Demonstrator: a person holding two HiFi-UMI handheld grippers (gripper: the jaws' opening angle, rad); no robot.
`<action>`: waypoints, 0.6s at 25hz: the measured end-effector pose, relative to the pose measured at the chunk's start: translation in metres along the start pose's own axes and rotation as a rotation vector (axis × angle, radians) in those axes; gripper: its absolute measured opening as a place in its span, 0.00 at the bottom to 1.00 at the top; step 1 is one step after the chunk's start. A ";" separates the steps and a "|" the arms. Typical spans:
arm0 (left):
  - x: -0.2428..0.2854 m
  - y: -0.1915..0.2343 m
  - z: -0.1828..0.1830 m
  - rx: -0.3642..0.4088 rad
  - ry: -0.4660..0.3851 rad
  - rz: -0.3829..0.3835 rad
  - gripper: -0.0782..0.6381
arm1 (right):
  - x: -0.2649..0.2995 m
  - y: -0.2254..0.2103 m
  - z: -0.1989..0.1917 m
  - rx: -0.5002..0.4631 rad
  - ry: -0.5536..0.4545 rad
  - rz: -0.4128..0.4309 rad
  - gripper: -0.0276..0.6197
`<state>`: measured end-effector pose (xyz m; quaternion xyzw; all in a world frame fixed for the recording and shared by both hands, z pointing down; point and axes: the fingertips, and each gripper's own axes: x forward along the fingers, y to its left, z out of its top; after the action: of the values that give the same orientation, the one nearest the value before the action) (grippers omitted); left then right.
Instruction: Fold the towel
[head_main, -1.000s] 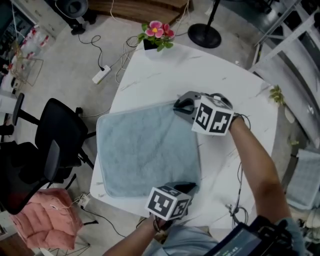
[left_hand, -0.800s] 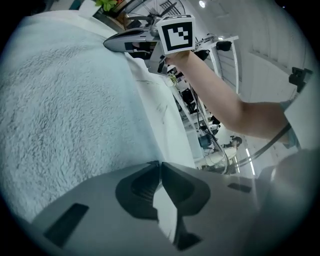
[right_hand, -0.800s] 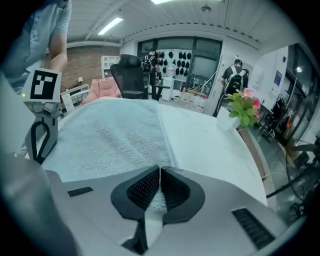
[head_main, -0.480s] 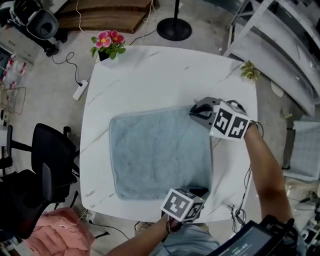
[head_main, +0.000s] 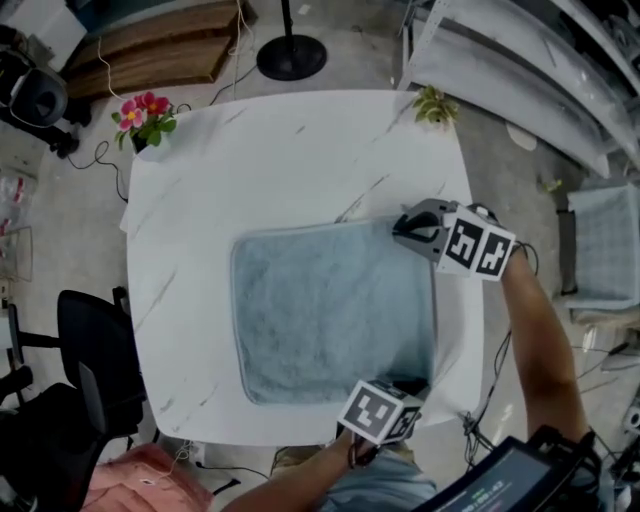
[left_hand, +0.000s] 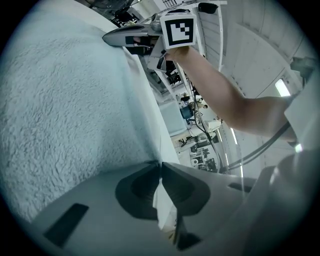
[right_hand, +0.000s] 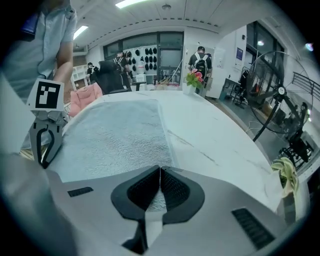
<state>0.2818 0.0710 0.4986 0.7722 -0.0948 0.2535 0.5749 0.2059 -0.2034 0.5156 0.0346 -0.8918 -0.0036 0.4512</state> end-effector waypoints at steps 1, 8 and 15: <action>-0.001 0.000 0.000 0.000 -0.003 0.000 0.14 | 0.000 0.000 0.000 0.003 -0.004 -0.012 0.08; -0.033 -0.036 -0.001 0.150 -0.036 -0.021 0.43 | -0.036 0.002 0.045 0.200 -0.185 -0.052 0.36; -0.086 -0.058 -0.010 0.231 -0.149 -0.012 0.44 | -0.120 0.007 0.042 0.509 -0.323 -0.334 0.36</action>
<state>0.2305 0.0861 0.4089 0.8504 -0.1028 0.2014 0.4751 0.2424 -0.1899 0.3945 0.2907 -0.9059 0.1397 0.2744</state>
